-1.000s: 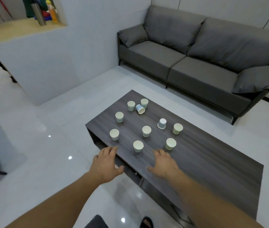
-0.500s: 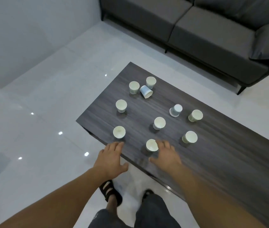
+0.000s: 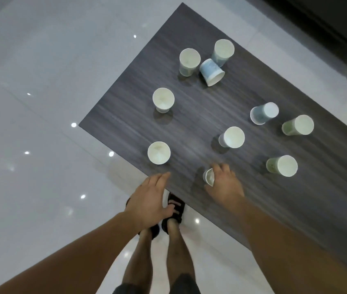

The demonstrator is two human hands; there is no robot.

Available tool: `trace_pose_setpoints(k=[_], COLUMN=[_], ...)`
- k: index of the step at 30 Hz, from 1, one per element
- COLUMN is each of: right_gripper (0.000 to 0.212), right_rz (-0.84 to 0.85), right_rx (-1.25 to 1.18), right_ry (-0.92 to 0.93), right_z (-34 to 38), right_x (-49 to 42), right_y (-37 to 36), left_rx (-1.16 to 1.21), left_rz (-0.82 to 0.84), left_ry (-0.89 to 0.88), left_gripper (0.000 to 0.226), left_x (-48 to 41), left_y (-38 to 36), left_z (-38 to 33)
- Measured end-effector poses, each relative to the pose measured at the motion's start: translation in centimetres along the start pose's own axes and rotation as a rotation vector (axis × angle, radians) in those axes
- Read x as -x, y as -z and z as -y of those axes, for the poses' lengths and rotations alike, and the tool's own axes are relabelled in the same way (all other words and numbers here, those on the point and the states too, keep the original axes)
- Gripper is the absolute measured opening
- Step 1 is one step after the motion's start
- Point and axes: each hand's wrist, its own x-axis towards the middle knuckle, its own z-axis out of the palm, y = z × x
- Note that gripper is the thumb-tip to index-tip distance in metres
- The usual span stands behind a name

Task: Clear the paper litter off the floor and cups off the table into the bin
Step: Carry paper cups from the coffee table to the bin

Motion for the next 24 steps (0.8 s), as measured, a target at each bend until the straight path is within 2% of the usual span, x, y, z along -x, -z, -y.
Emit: trace_pose_setpoints(k=[3, 8, 11, 15, 17, 20, 24], right_gripper=[0.065, 0.078, 0.072, 0.080, 0.078, 0.078, 0.093], right_rz=[-0.014, 0.051, 0.088, 0.190, 0.086, -0.118, -0.029], right_rx=[-0.145, -0.352, -0.378, -0.389, -0.329, -0.078, 0.250], right_ry=[0.041, 0.259, 0.353, 0.431, 0.456, 0.469, 0.483], right_z=[2.6, 8.9, 11.3, 13.2, 13.7, 14.2, 15.2], right_x=[0.9, 5.3, 6.3, 5.6, 3.9, 0.3, -2.9], right_y=[0.7, 2.1, 2.8, 3.5, 3.7, 3.8, 2.1], left_rx=[0.053, 0.208, 0.305, 0.295, 0.306, 0.319, 0.360], left_rz=[-0.026, -0.070, -0.132, -0.238, -0.271, -0.264, -0.326], left_ry=[0.007, -0.019, -0.018, 0.060, 0.120, 0.207, 0.252], left_gripper=[0.092, 0.093, 0.081, 0.065, 0.066, 0.086, 0.086], left_x=[-0.6, 0.0, 1.4, 3.0, 3.8, 5.1, 6.9], left_y=[0.3, 2.4, 3.7, 4.3, 4.4, 3.8, 3.2], left_z=[0.1, 0.1, 0.7, 2.8, 4.3, 6.3, 7.6])
